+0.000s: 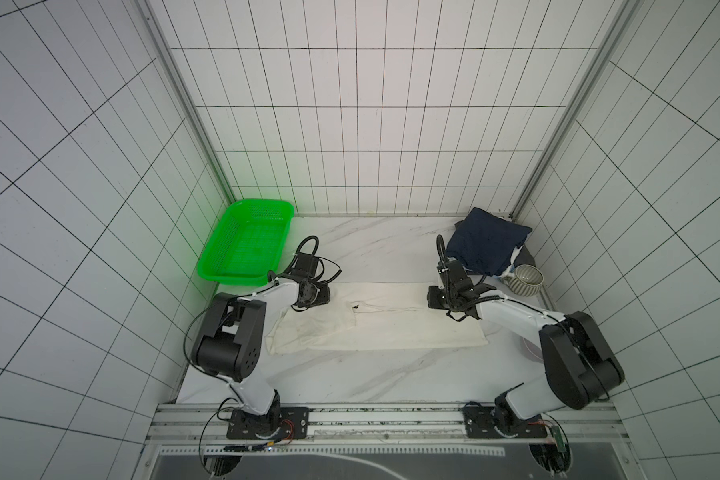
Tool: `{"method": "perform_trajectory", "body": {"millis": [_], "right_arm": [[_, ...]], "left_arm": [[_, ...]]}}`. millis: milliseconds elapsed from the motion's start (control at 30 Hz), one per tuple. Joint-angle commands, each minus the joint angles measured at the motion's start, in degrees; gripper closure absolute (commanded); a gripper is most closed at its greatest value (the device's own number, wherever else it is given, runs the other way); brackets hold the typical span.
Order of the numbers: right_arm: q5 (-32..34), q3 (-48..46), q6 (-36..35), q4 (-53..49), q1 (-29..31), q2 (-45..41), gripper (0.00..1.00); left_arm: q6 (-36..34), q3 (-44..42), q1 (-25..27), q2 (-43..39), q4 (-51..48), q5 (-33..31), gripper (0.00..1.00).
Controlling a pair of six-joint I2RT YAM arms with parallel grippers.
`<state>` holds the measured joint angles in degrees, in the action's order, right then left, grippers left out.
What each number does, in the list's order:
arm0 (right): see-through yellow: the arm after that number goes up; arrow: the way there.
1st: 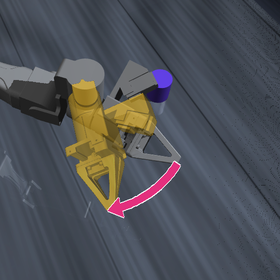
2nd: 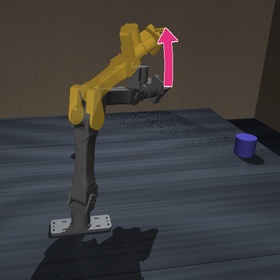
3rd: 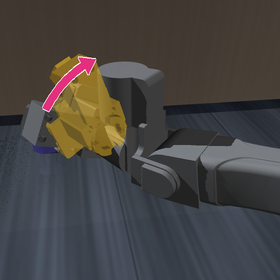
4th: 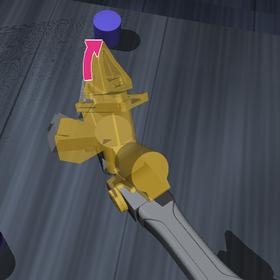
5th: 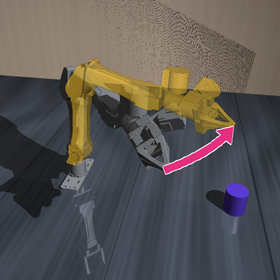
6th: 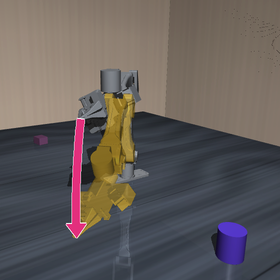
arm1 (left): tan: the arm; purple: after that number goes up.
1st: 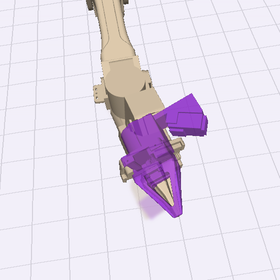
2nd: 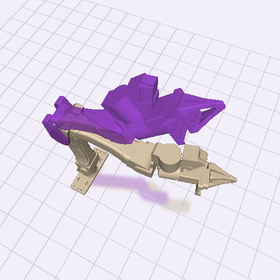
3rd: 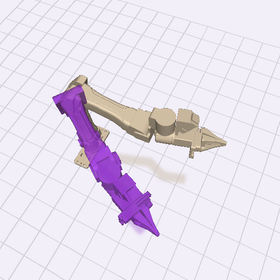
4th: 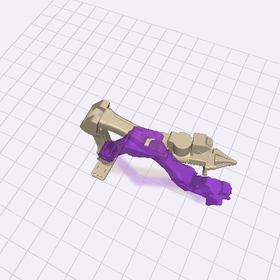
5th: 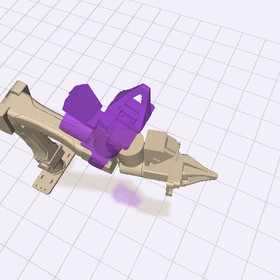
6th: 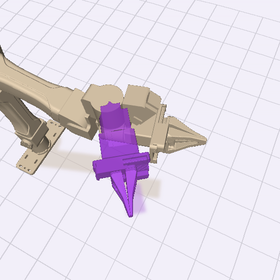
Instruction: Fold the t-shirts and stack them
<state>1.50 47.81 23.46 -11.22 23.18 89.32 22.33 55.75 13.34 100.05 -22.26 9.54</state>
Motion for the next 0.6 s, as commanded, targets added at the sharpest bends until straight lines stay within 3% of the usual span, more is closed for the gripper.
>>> {"method": "perform_trajectory", "body": {"millis": [0, 233, 433, 567], "right_arm": [[1.9, 4.0, -0.8, -3.4, -0.6, 5.2, 0.64], [-2.6, -6.6, 7.2, -0.7, 3.2, 5.1, 0.58], [-4.5, -11.3, 13.9, -2.3, 13.4, 3.9, 0.57], [-1.9, -8.3, 17.7, -12.0, 18.1, -1.7, 0.51]], "left_arm": [[1.7, 3.9, 0.1, 7.3, 4.1, 1.5, 0.67], [3.2, 17.4, 3.8, 19.1, 5.5, 5.3, 0.67], [1.5, 45.1, 4.5, 36.0, 2.2, 11.9, 0.66], [1.8, 62.1, 5.0, 45.4, 0.8, 14.8, 0.66]]}}
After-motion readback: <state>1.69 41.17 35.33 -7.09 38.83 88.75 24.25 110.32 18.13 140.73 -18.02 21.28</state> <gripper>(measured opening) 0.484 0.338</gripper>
